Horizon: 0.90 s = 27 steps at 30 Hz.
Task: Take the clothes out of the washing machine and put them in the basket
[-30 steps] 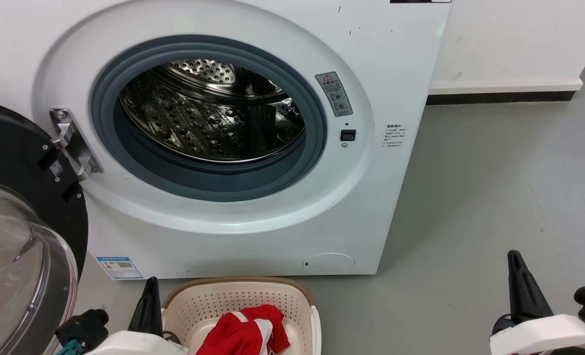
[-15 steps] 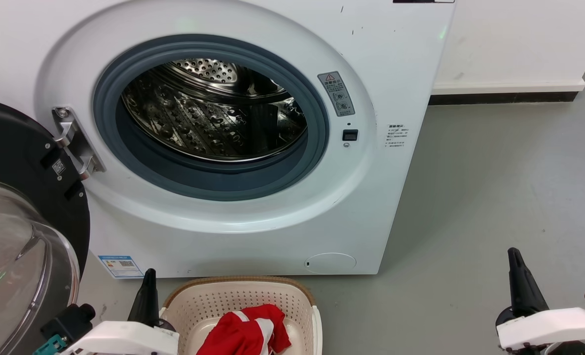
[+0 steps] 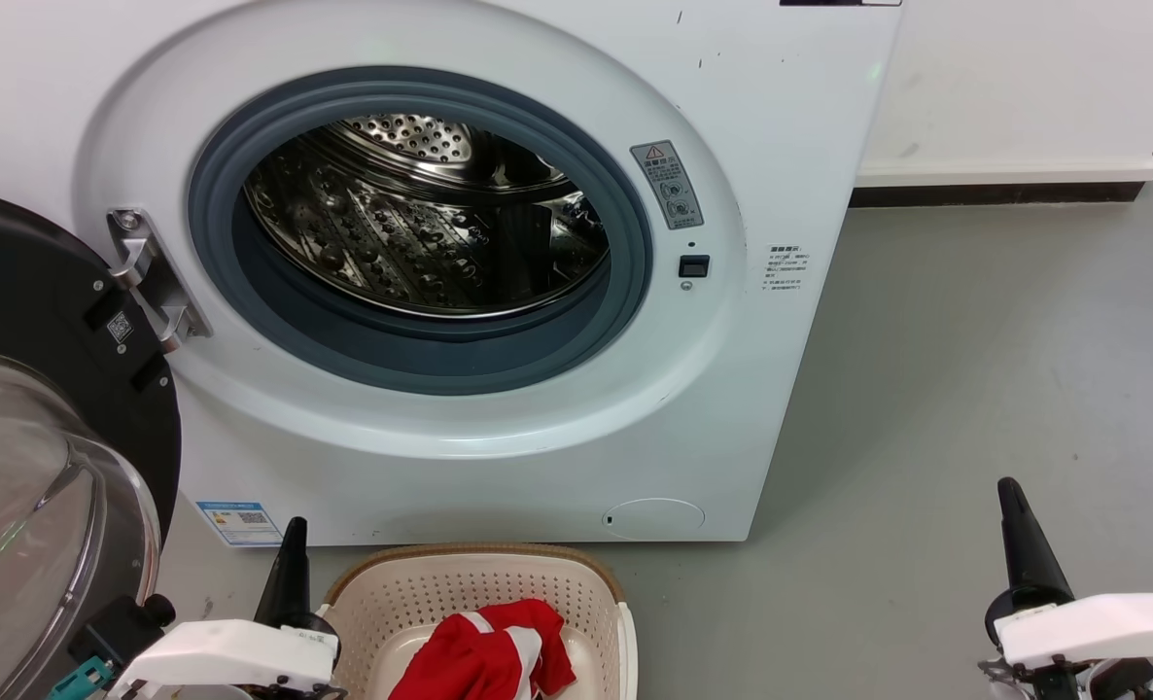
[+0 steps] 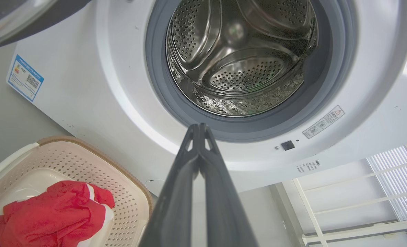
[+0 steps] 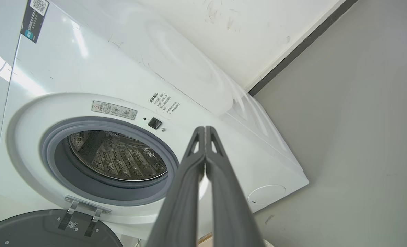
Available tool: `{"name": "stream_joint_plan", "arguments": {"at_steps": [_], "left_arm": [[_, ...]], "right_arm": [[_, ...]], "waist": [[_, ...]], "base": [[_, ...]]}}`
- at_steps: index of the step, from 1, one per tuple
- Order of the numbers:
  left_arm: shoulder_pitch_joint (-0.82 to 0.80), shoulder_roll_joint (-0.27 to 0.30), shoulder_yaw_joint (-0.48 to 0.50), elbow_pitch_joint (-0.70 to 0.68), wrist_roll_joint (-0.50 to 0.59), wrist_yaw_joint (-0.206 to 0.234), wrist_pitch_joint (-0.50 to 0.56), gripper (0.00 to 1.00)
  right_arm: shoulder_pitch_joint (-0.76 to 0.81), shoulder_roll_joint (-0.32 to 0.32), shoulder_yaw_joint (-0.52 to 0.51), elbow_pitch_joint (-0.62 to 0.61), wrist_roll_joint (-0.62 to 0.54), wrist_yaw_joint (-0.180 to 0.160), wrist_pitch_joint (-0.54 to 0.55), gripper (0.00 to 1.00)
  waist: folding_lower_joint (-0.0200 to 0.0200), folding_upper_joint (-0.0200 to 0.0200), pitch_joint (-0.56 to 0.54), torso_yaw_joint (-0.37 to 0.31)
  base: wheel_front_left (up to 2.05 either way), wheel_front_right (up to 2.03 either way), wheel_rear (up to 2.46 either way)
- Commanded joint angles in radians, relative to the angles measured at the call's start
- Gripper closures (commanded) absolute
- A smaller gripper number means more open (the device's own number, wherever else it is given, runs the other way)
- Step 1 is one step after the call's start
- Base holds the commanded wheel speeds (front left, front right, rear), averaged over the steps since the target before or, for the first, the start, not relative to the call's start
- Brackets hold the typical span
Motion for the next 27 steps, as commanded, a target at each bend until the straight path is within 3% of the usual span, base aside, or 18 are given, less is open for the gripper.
{"name": "stream_joint_plan", "arguments": {"at_steps": [1, 27], "left_arm": [[-0.023, 0.001, 0.006, -0.01, -0.032, -0.005, 0.007, 1.0], [-0.055, 0.001, 0.021, -0.005, -0.31, -0.016, 0.076, 1.0]], "right_arm": [[-0.029, -0.004, -0.001, -0.005, 0.035, 0.0, 0.008, 1.0], [-0.063, -0.005, -0.005, 0.025, 0.343, 0.0, 0.077, 1.0]], "waist": [[-0.0001, -0.0001, 0.0, 0.001], [-0.0001, -0.0001, 0.001, 0.01]], "base": [[0.0, 0.0, 0.0], [0.0, 0.0, 0.0]]}}
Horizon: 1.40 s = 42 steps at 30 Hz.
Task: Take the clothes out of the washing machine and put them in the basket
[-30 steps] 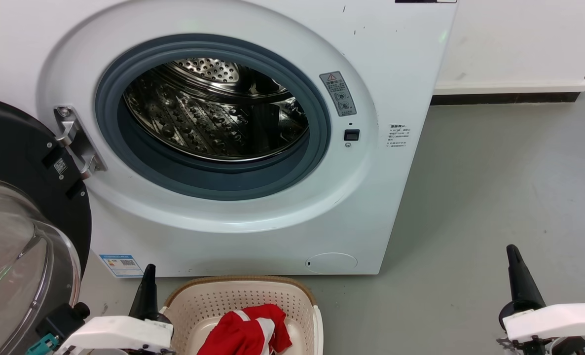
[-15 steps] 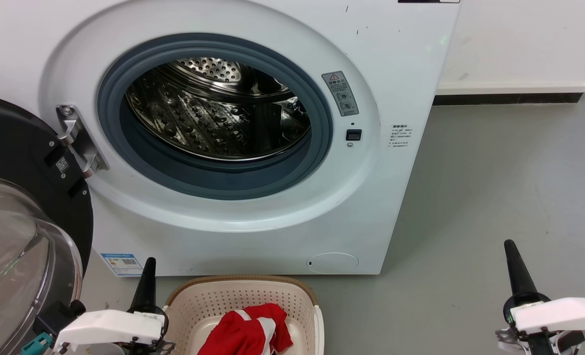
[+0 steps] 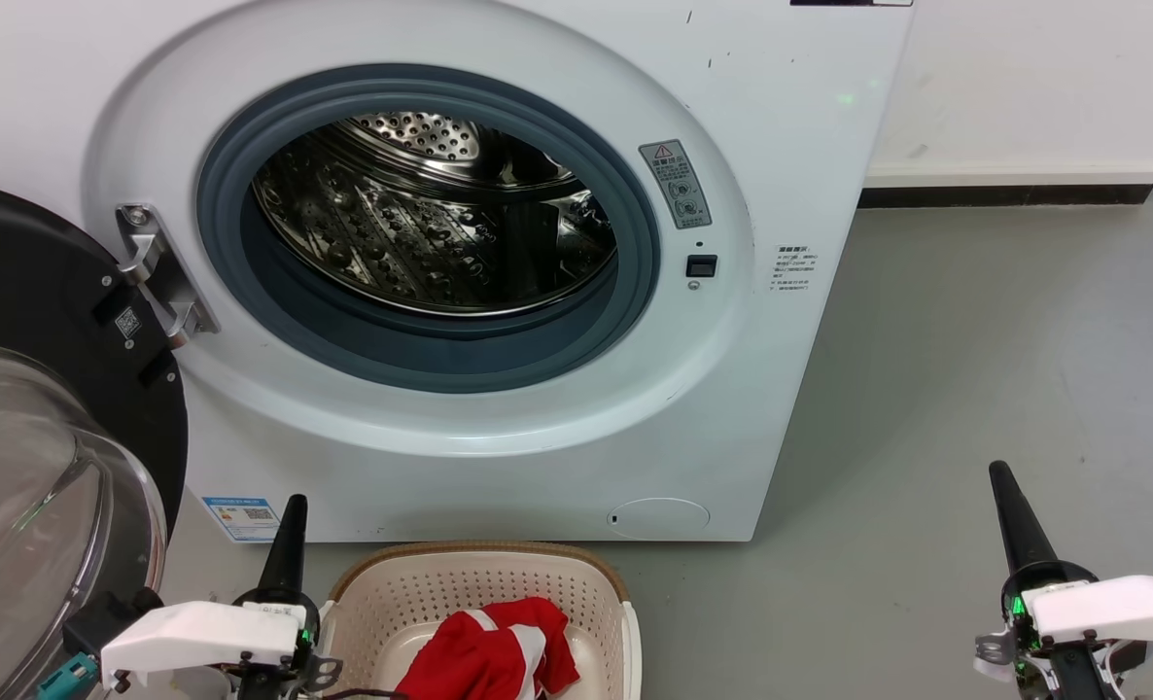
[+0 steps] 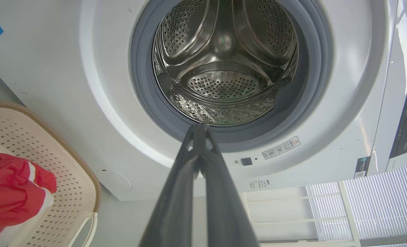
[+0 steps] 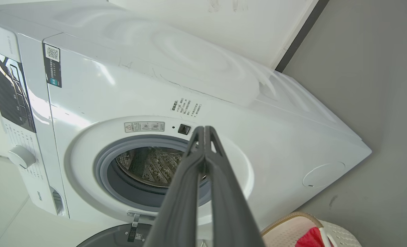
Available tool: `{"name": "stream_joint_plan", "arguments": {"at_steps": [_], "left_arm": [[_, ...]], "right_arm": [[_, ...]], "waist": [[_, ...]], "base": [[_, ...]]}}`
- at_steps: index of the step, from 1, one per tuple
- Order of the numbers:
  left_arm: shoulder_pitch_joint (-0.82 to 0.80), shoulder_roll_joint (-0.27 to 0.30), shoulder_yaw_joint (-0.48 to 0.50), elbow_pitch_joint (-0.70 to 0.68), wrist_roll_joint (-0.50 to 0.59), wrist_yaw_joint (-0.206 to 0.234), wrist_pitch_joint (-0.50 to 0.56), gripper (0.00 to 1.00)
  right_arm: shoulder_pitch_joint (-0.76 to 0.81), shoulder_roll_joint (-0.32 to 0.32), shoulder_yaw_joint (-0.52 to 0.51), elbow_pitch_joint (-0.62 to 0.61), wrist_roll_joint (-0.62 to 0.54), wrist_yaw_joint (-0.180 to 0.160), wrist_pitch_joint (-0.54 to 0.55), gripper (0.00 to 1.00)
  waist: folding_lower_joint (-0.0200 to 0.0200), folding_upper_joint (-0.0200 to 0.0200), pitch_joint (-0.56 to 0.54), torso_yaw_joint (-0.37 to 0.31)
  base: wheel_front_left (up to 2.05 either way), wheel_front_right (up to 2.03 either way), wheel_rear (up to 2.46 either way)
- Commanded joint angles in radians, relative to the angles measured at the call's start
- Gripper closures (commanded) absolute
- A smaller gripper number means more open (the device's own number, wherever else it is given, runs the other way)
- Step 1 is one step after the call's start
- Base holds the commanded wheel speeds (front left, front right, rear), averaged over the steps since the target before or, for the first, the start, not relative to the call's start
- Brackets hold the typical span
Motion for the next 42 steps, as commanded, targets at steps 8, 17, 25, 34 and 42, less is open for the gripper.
{"name": "stream_joint_plan", "arguments": {"at_steps": [8, 17, 25, 34, 42], "left_arm": [[-0.029, 0.001, 0.006, -0.005, -0.084, -0.008, 0.023, 1.0], [-0.038, 0.001, 0.011, -0.003, -0.161, -0.01, 0.042, 1.0], [-0.043, 0.001, 0.015, -0.001, -0.225, -0.013, 0.058, 1.0], [-0.05, 0.001, 0.019, 0.0, -0.293, -0.016, 0.075, 1.0], [-0.054, 0.001, 0.022, 0.001, -0.349, -0.018, 0.087, 1.0]], "right_arm": [[-0.03, -0.005, -0.002, 0.005, 0.093, 0.0, 0.02, 1.0], [-0.04, -0.005, -0.004, 0.014, 0.179, 0.0, 0.038, 1.0], [-0.046, -0.006, -0.004, 0.021, 0.249, 0.0, 0.055, 1.0], [-0.056, -0.006, -0.005, 0.029, 0.325, 0.0, 0.071, 1.0], [-0.06, -0.006, -0.006, 0.035, 0.387, 0.0, 0.086, 1.0]], "waist": [[-0.0001, 0.0, 0.0, 0.003], [-0.0001, 0.0, 0.001, 0.006], [-0.0001, 0.0, 0.001, 0.009], [-0.0001, 0.0, 0.002, 0.012], [-0.0001, 0.0, 0.002, 0.015]], "base": [[0.0, 0.0, 0.0], [0.0, 0.0, 0.0], [0.0, 0.0, 0.0], [0.0, 0.0, 0.0], [0.0, 0.0, 0.0]]}}
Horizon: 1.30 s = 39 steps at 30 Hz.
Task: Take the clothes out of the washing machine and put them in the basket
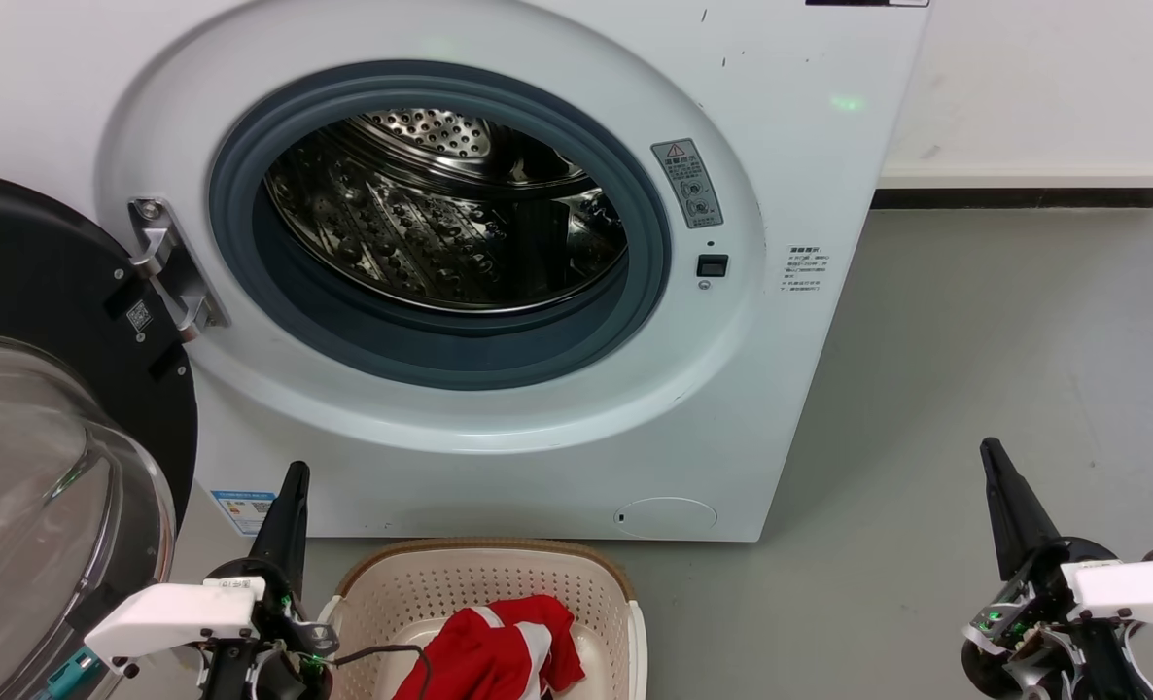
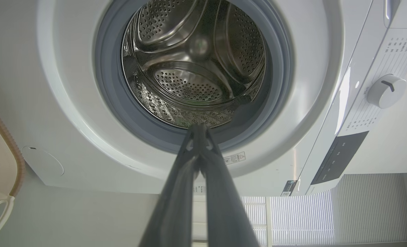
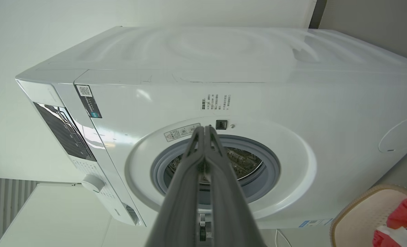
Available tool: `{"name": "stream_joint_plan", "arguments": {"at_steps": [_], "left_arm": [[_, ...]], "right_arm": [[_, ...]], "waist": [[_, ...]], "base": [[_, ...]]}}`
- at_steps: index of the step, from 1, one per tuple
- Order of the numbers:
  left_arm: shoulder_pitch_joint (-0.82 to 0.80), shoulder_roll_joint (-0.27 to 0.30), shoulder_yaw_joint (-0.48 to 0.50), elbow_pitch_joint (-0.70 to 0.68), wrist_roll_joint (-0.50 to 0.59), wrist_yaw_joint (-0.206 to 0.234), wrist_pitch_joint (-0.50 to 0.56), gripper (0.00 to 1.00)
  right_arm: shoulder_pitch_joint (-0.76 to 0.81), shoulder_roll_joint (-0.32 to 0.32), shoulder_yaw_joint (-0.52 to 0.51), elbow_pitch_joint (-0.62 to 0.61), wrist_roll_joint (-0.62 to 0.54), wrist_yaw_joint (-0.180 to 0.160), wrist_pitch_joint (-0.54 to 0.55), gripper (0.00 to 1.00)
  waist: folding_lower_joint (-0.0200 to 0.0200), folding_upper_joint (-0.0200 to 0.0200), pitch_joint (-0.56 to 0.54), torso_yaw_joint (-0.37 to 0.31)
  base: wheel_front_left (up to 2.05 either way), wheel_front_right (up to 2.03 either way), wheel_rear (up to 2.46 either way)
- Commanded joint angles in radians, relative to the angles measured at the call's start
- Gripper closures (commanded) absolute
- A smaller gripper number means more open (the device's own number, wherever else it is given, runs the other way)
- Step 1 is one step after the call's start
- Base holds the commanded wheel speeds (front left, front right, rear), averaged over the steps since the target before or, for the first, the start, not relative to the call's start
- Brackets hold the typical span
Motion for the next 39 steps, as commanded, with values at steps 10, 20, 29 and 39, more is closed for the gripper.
{"name": "stream_joint_plan", "arguments": {"at_steps": [10, 20, 29, 39], "left_arm": [[-0.01, 0.0, 0.005, 0.001, -0.025, -0.005, 0.008, 1.0], [-0.01, 0.001, 0.005, 0.001, -0.025, -0.005, 0.008, 1.0], [-0.01, 0.001, 0.005, 0.001, -0.025, -0.005, 0.008, 1.0], [-0.01, 0.0, 0.005, 0.0, -0.026, -0.005, 0.008, 1.0]], "right_arm": [[-0.015, -0.005, -0.001, 0.004, 0.03, 0.0, 0.008, 1.0], [-0.015, -0.005, -0.001, 0.004, 0.03, 0.0, 0.008, 1.0], [-0.015, -0.005, -0.001, 0.004, 0.03, 0.0, 0.008, 1.0], [-0.015, -0.005, -0.001, 0.004, 0.03, 0.0, 0.008, 1.0]], "waist": [[0.0, -0.0001, 0.0, 0.001], [0.0, -0.0001, 0.0, 0.001], [0.0, -0.0001, 0.0, 0.001], [0.0, -0.0001, 0.0, 0.001]], "base": [[0.0, 0.0, 0.0], [0.0, 0.0, 0.0], [0.0, 0.0, 0.0], [0.0, 0.0, 0.0]]}}
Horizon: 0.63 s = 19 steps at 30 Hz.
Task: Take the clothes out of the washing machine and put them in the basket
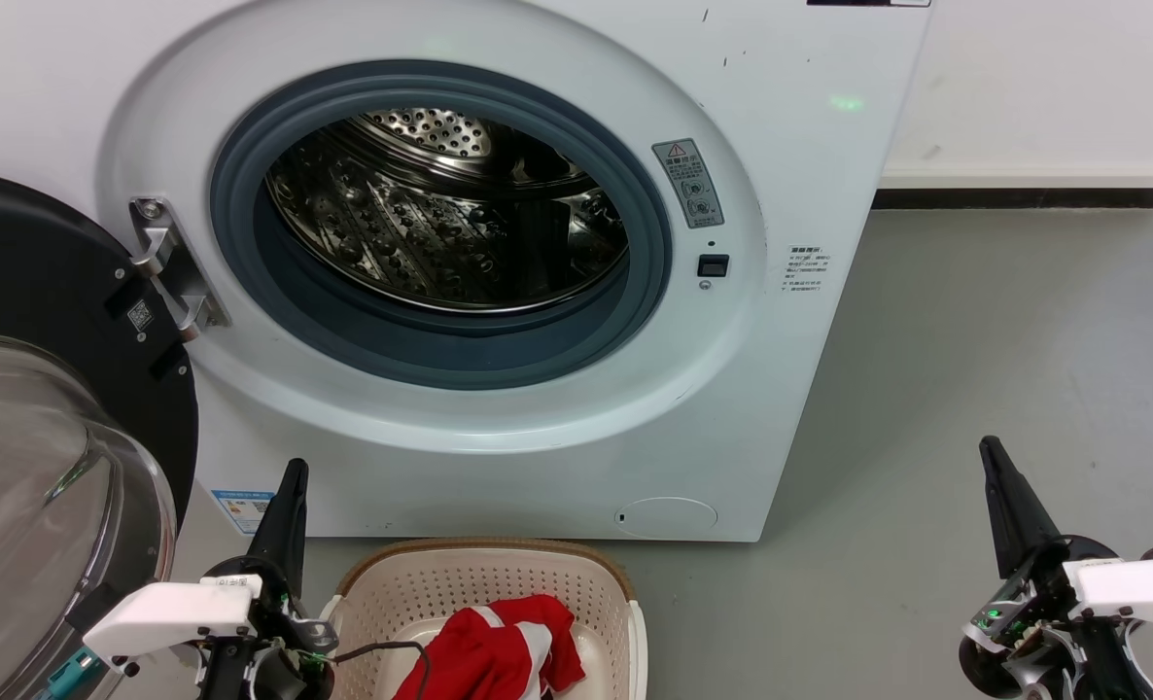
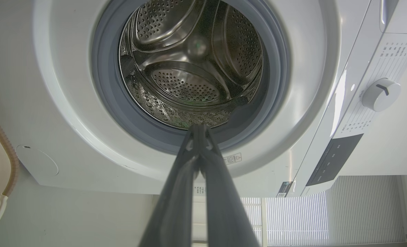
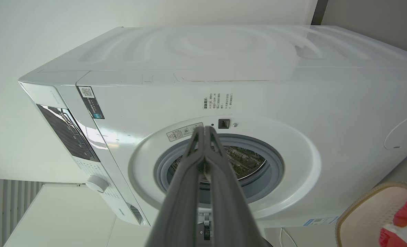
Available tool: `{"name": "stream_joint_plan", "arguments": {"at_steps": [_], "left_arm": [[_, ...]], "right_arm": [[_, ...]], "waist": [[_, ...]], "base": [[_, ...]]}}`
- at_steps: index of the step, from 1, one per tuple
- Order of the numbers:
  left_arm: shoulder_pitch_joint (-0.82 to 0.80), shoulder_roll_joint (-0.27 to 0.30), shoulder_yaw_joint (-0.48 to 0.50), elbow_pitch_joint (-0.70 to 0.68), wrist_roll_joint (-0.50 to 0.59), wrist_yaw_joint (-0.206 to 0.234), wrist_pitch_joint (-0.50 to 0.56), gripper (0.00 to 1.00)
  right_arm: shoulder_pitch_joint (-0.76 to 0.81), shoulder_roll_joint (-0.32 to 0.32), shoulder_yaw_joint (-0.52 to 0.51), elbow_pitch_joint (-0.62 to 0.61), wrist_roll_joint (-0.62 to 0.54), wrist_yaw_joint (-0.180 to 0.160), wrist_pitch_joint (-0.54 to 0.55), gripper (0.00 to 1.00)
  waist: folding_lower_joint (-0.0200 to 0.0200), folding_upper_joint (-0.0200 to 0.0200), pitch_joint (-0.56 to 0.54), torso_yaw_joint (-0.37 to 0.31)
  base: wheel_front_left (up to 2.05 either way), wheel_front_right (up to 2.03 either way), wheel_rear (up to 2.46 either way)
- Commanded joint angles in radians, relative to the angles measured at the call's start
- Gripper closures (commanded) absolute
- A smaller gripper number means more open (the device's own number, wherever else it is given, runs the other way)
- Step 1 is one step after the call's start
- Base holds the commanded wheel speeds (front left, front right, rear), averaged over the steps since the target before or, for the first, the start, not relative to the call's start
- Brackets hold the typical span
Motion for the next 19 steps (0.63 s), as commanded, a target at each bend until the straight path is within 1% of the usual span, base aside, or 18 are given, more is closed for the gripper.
{"name": "stream_joint_plan", "arguments": {"at_steps": [1, 19], "left_arm": [[-0.006, 0.0, 0.003, 0.0, -0.002, -0.004, 0.005, 1.0], [-0.006, 0.0, 0.003, 0.0, -0.002, -0.004, 0.005, 1.0]], "right_arm": [[-0.011, -0.005, -0.001, 0.001, 0.004, 0.0, 0.001, 1.0], [-0.011, -0.005, -0.001, 0.001, 0.004, 0.0, 0.001, 1.0]], "waist": [[0.0, 0.0, 0.0, 0.0], [0.0, 0.0, 0.0, 0.0]], "base": [[0.0, 0.0, 0.0], [0.0, 0.0, 0.0]]}}
